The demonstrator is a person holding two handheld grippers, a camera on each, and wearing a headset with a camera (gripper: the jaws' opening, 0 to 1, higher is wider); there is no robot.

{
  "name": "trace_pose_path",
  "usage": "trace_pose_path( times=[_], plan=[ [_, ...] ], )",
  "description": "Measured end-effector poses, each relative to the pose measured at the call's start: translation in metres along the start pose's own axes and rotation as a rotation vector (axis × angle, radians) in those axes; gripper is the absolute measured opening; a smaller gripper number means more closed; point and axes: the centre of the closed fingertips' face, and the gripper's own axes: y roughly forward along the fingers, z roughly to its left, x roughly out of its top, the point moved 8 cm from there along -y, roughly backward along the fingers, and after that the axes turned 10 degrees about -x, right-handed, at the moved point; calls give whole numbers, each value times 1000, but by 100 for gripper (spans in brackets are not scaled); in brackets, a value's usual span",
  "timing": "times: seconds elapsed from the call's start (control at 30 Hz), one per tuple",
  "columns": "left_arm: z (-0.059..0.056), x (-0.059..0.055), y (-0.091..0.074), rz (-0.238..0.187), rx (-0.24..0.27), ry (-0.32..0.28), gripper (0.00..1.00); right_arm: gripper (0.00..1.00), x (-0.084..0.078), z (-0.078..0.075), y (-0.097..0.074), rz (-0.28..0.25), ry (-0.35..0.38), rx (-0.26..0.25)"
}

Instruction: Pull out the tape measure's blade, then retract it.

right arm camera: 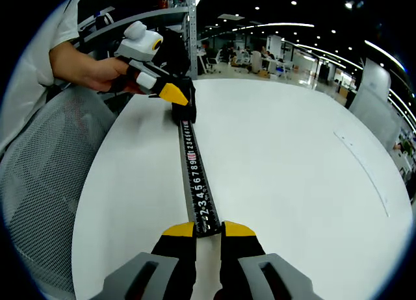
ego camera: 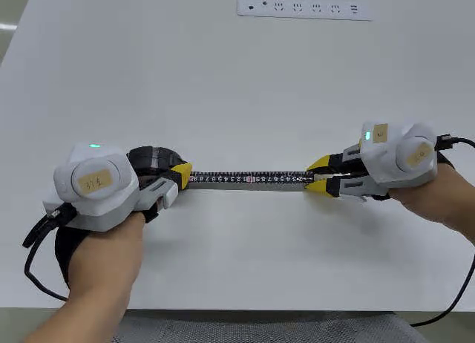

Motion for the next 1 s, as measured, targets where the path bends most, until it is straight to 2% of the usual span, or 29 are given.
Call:
trace_pose_path(
  times=[1.0],
  plan=[
    [2, 1, -1, -8, -14, -25, 56, 9, 36, 8, 35, -56, -2, 61]
  ],
)
